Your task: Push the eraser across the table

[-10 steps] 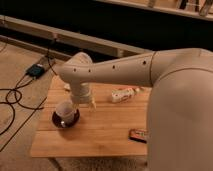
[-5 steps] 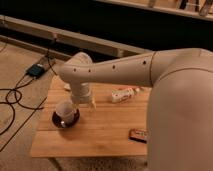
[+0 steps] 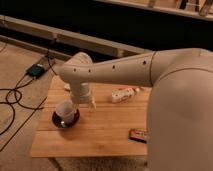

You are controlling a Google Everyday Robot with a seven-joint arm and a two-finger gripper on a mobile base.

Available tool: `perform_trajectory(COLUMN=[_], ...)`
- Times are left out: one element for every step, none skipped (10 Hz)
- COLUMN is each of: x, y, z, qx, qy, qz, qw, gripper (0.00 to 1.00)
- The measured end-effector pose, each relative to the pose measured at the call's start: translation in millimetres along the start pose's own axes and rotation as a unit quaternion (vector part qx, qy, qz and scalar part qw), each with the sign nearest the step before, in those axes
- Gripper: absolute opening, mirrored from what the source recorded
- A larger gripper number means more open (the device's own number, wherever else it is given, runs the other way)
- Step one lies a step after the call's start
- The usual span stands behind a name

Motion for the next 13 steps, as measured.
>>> perform_trajectory(x=[1, 2, 4, 6, 10, 15, 18, 22, 27, 30, 35, 39, 43], y=[-3, -8, -20, -31, -44, -66, -77, -91, -106, -118, -129, -139, -148], z=[1, 3, 7, 11, 16, 24, 28, 33, 39, 44, 49, 54, 59], qx=[0.001, 0.002, 0.003, 0.005, 0.007, 0.005, 0.004, 0.002, -0.001, -0.004, -0.009, -0.014, -0.017], qy=[0.001, 0.001, 0.000, 0.001, 0.000, -0.003, -0.007, -0.012, -0.019, -0.025, -0.032, -0.038, -0.042], qz=[0.001, 0.001, 0.006, 0.012, 0.024, 0.050, 0.064, 0.084, 0.108, 0.131, 0.157, 0.182, 0.206], qw=[1.0000, 1.0000, 1.0000, 0.9999, 0.9997, 0.9987, 0.9979, 0.9964, 0.9939, 0.9910, 0.9870, 0.9826, 0.9774], gripper=[0.65, 0.65, 0.65, 0.65, 0.65, 0.65, 0.65, 0.65, 0.65, 0.65, 0.65, 0.65, 0.65])
